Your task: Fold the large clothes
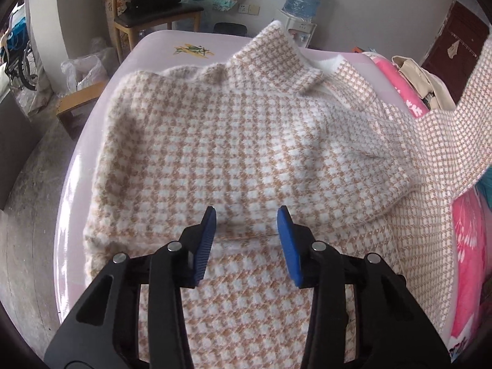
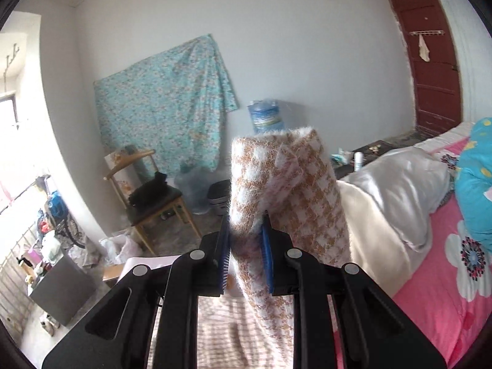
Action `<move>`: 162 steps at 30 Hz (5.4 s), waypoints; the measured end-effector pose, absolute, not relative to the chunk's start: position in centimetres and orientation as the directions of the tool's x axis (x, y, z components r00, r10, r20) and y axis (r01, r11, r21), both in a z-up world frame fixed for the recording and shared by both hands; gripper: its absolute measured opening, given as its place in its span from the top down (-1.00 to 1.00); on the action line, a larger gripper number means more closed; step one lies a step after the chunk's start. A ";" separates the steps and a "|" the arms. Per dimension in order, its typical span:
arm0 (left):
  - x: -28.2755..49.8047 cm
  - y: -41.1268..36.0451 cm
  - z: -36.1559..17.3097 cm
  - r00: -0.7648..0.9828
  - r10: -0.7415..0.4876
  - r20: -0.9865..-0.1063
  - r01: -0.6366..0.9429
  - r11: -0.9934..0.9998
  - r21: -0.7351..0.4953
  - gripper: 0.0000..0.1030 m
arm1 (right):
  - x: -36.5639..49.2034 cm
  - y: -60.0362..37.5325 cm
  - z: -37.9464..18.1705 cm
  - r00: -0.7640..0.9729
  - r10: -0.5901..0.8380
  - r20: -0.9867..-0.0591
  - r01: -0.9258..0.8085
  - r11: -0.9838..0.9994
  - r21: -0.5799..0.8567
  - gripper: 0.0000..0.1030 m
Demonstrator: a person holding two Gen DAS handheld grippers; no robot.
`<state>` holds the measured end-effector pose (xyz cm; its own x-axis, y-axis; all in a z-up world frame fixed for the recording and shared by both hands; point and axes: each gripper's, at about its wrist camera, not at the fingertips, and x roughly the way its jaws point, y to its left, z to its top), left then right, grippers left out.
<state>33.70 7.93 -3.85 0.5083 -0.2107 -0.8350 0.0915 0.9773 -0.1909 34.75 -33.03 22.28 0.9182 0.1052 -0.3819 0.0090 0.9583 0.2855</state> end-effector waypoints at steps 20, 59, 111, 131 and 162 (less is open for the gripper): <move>32.9 14.6 -1.5 0.532 -0.317 -0.785 0.093 0.944 -0.318 -0.11 | 37.9 -24.1 6.9 0.571 0.381 -0.727 -0.230 0.925 0.304 -0.45; 36.9 10.6 -4.7 0.611 -0.079 -0.788 0.031 0.997 -0.076 0.93 | 44.3 -33.0 -3.8 0.541 0.080 -0.837 -0.028 0.997 0.078 0.82; 21.8 7.7 1.5 0.535 -0.131 -0.835 0.146 0.987 -0.062 -0.63 | 20.4 -22.8 1.1 0.511 0.256 -0.821 -0.337 0.938 0.083 -0.39; 7.1 4.6 -6.9 0.501 0.027 -0.865 0.024 0.999 0.045 -0.85 | 7.0 -18.2 -7.1 0.483 0.116 -0.868 -0.232 0.973 0.002 -0.77; 6.5 4.6 -7.1 0.499 0.061 -0.864 -0.057 0.998 0.038 -0.87 | 8.0 -18.0 -7.5 0.450 0.092 -0.888 -0.225 0.974 -0.013 -0.88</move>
